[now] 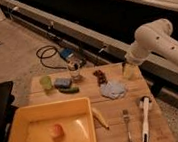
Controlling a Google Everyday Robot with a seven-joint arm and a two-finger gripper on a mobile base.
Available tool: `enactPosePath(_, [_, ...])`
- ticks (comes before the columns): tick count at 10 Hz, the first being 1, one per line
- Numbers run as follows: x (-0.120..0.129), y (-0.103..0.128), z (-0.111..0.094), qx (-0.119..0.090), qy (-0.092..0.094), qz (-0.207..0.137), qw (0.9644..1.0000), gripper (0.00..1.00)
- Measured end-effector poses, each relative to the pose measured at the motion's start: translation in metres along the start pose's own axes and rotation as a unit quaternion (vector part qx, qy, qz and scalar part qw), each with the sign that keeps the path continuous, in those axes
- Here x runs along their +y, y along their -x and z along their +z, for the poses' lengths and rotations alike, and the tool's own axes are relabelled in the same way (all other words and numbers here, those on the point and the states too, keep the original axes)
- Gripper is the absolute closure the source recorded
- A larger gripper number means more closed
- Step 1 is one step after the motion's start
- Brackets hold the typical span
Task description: Place grapes in metal cup
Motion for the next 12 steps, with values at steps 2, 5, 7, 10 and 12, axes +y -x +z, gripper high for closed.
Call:
enactPosePath(2, [-0.018,0.029,0.023,-0.026,0.009,-0.016,0.9995,0.26])
enactPosePath(5, [-0.023,0.046,0.053,-0.045,0.063,-0.028,0.9966,0.26])
enactPosePath(7, [-0.023,0.044,0.055,-0.044,0.068,-0.027,0.9963,0.26])
enactPosePath(10, [-0.023,0.045,0.056,-0.041,0.062,-0.024,0.997,0.26])
enactPosePath(12, [-0.016,0.053,0.07,-0.028,0.042,-0.017,0.9986,0.26])
